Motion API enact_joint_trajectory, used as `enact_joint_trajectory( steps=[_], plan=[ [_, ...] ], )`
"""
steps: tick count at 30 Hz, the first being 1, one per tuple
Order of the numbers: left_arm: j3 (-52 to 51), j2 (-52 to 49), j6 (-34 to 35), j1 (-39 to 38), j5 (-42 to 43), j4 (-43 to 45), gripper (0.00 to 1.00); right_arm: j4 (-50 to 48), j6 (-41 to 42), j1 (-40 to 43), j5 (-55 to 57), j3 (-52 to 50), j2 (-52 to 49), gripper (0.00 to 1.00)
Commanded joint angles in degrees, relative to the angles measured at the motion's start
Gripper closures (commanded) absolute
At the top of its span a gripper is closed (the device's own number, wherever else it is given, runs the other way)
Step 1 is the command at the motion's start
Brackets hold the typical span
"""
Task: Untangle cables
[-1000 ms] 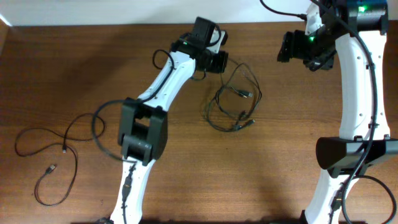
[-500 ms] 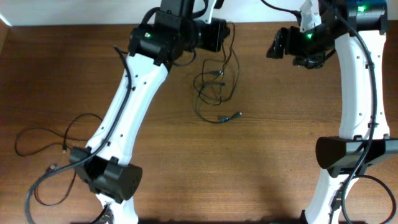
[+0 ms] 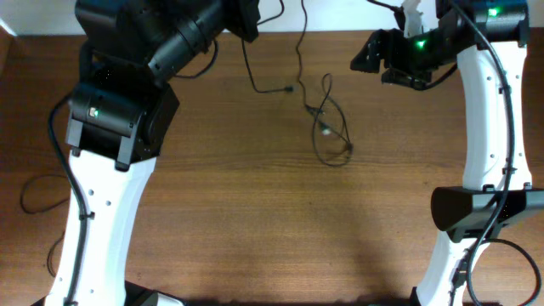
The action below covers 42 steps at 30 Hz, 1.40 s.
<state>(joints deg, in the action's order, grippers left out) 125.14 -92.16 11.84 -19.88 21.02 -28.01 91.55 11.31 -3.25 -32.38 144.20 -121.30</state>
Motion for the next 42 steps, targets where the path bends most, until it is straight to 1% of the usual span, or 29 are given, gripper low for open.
enact_joint_trajectory(
  steps=[1, 3, 5, 9, 11, 13, 15, 17, 18, 20, 22, 23, 25, 27, 30, 32, 33, 34, 36, 38, 39, 41, 42],
  plan=[
    [0.66, 0.9, 0.35, 0.72, -1.31, 7.17, 1.0, -0.94, -0.59, -3.72, 0.48, -0.33, -1.03, 0.18],
    [0.66, 2.43, 0.76, 1.6, -1.7, 13.77, 1.0, -1.18, -0.55, -4.98, 2.08, -0.33, -1.03, 0.19],
    [0.66, 4.68, 1.66, 2.16, -6.03, 18.03, 1.0, -1.38, -0.11, -5.05, 1.95, -0.33, -1.03, 0.19],
    [0.66, 7.58, 1.6, 2.16, -11.93, 20.13, 1.0, -1.38, 0.07, -5.05, 1.97, -0.33, -1.03, 0.19],
    [0.66, 8.39, 1.29, 2.16, -12.11, 17.66, 1.0, -1.33, 0.07, -5.05, 1.97, -0.33, -1.03, 0.18],
    [0.66, 8.63, -0.15, 2.19, -14.16, 13.4, 1.0, -1.05, 0.07, -5.05, 1.97, -0.33, -1.03, 0.18],
    [0.63, 8.61, -0.2, 2.54, -18.53, 6.27, 1.0, -0.85, 0.04, -5.05, 1.99, -0.33, -1.03, 0.19],
    [0.63, 8.59, -3.19, 2.89, -22.43, 1.36, 1.0, -0.46, 0.02, -5.05, 2.03, -0.33, -1.03, 0.19],
    [0.63, 8.15, -4.92, 4.0, -26.01, -2.36, 1.0, -0.24, 0.0, -5.05, 2.25, -0.33, -1.03, 0.18],
    [0.59, 6.97, -6.82, 8.59, -27.52, -7.15, 1.0, -0.24, 0.02, -5.05, 2.23, -0.33, -1.03, 0.18],
    [0.59, 4.94, -6.8, 16.63, -27.5, -10.19, 1.0, -0.22, 0.02, -5.05, 2.23, -0.33, -1.03, 0.18],
    [0.59, 4.24, -6.8, 18.99, -27.47, -10.69, 1.0, -0.22, 0.02, -5.05, 2.23, -0.33, -1.03, 0.18],
    [0.57, 1.55, -6.8, 27.06, -27.47, -11.32, 1.0, -0.2, 0.02, -5.05, 2.23, -0.33, -1.03, 0.18],
    [0.59, -0.28, -6.8, 32.44, -27.47, -11.67, 1.0, 0.22, 0.02, -5.05, 2.23, -0.33, -1.03, 0.18],
    [0.57, -3.04, -6.8, 37.55, -27.47, -13.44, 1.0, 0.63, 0.02, -5.05, 2.23, -0.33, -1.03, 0.18],
    [0.57, -6.27, -7.23, 38.82, -27.52, -16.98, 1.0, 0.63, 0.04, -5.05, 2.23, -0.33, -1.03, 0.18],
    [0.57, -8.41, -9.03, 38.8, -27.67, -18.29, 1.0, 0.66, 0.04, -5.05, 2.21, -0.33, -1.03, 0.18],
    [0.57, -11.72, -8.76, 38.8, -29.35, -20.28, 1.0, 0.81, 0.04, -5.05, 2.21, -0.33, -1.03, 0.18],
    [0.57, -14.51, -5.68, 38.97, -30.49, -22.21, 1.0, 1.14, 0.04, -5.05, 2.23, -0.33, -1.03, 0.19],
    [0.57, -18.67, 4.42, 39.1, -35.12, -25.97, 1.0, 1.51, 0.02, -5.05, 2.25, -0.33, -1.03, 0.18],
    [0.57, -20.5, 8.0, 39.28, -36.41, -27.3, 1.0, 1.55, 0.02, -5.05, 2.45, -0.33, -1.03, 0.18],
    [0.57, -24.35, 11.67, 39.58, -37.0, -28.28, 1.0, 1.88, 0.02, -5.05, 3.26, -0.33, -1.03, 0.18],
    [0.57, -26.01, 15.19, 39.98, -37.83, -29.0, 1.0, 2.16, 0.02, -5.05, 3.93, -0.33, -1.03, 0.18]
  ],
)
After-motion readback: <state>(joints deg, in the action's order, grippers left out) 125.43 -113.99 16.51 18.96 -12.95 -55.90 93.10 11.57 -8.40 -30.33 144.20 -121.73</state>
